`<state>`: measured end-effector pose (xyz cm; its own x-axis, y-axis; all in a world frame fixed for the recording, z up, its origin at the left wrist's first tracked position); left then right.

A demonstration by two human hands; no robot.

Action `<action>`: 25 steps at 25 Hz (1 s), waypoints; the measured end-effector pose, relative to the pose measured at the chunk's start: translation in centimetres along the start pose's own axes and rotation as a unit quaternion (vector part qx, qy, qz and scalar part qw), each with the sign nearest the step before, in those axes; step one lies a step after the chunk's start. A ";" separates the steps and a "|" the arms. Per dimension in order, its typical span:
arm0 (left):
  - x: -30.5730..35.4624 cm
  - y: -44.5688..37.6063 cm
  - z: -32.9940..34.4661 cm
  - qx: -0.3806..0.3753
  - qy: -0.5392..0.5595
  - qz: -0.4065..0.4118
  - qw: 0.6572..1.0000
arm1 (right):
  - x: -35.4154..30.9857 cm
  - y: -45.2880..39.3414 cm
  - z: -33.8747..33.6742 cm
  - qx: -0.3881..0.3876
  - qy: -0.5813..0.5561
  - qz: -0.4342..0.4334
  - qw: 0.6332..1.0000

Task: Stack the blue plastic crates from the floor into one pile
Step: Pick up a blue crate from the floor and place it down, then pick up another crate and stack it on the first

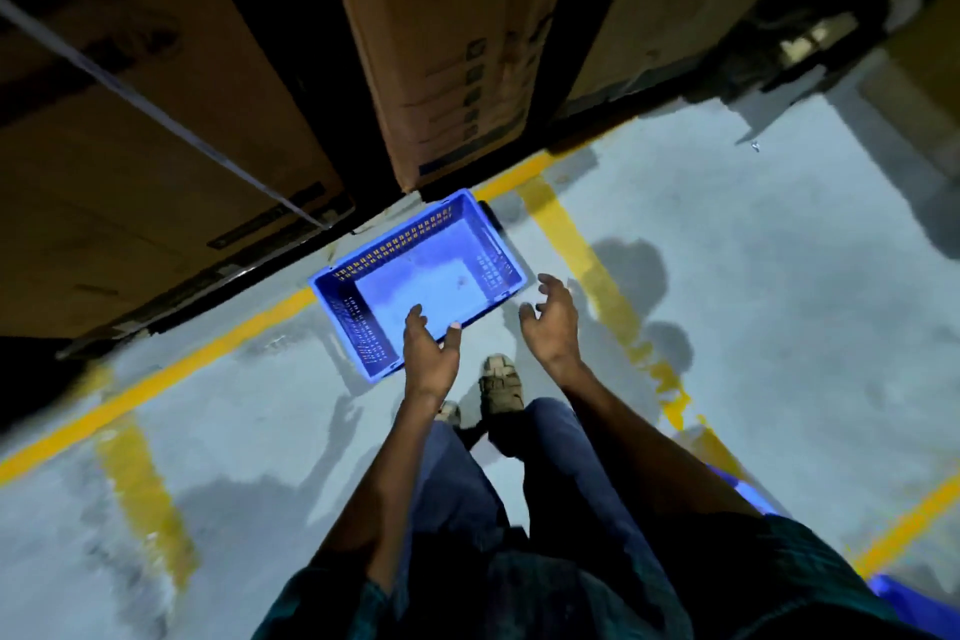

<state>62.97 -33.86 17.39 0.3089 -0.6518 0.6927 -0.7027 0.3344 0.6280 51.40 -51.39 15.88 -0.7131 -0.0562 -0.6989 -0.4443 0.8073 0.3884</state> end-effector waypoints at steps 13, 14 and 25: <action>3.9 15.0 4.1 -0.257 -0.247 0.204 0.912 | 9.5 28.9 -14.3 0.236 -0.131 0.202 0.941; 3.8 16.5 5.7 -0.274 -0.261 0.218 0.899 | 11.0 30.8 -15.0 0.257 -0.150 0.217 0.930; -3.4 34.7 22.9 -0.430 -0.353 0.204 0.806 | 29.0 44.9 -20.7 0.348 -0.251 0.361 0.828</action>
<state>22.81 -35.62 28.72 -0.4893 -0.4921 0.7200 0.1431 0.7690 0.6230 -0.44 -28.96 25.47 -0.2628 0.6988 -0.6653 0.5444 0.6767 0.4957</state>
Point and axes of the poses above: each hand's wrist, its own y-axis away from the middle knuckle, its own z-axis out of the palm, x = y × z, the point moved 6 cm from there along -y, towards the middle knuckle, and after that the axes turned 1 degree about -x, right-handed, at the moved point
